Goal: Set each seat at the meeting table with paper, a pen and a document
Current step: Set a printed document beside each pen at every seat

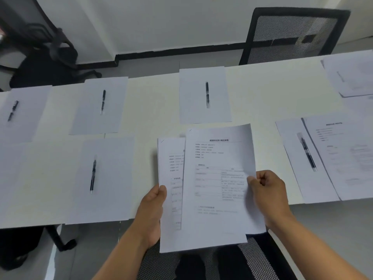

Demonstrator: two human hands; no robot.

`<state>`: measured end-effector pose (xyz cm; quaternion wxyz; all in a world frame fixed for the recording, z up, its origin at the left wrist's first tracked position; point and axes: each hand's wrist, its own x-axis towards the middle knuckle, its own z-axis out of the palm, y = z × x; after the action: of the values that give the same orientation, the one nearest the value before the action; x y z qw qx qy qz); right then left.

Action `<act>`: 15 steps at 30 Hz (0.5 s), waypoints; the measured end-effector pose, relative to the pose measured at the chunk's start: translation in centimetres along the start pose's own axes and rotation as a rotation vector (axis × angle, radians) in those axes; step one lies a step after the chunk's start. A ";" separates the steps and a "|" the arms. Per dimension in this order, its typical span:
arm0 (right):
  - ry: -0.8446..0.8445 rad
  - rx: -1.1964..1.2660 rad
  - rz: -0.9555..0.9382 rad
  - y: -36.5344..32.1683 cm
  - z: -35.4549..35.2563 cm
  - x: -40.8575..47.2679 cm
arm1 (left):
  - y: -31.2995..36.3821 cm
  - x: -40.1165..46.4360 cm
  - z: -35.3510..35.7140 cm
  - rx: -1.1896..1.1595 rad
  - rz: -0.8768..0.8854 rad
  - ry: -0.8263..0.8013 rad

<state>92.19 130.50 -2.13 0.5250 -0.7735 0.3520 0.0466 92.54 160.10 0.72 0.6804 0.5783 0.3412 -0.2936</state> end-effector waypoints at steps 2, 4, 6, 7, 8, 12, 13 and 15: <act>0.049 -0.042 -0.013 0.0 -0.9 1.4 | 0.0 -0.1 -0.1 0.005 0.003 0.022; 0.104 -0.095 -0.037 0.1 -1.8 2.9 | 0.0 -0.3 -0.3 0.002 -0.007 0.054; 0.151 -0.144 -0.053 0.0 -2.9 4.2 | 0.0 -0.5 -0.3 -0.013 -0.016 0.084; 0.170 -0.168 -0.051 0.0 -3.3 4.7 | 0.0 -0.6 -0.4 -0.018 -0.020 0.096; 0.183 -0.186 -0.048 0.1 -3.8 5.3 | 0.0 -0.7 -0.4 -0.019 -0.022 0.107; 0.207 -0.223 -0.035 0.6 -4.9 6.9 | 0.0 -1.3 -0.7 -0.030 -0.017 0.133; 0.202 -0.230 -0.030 0.7 -5.0 7.1 | 0.0 -1.4 -0.8 -0.033 -0.014 0.138; 0.177 -0.241 -0.031 1.0 -5.0 7.4 | 0.0 -1.5 -1.0 -0.034 -0.012 0.152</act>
<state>95.60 122.43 -3.98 0.3957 -0.8375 0.3766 0.0121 91.55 161.06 1.83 0.6606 0.5850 0.4003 -0.2472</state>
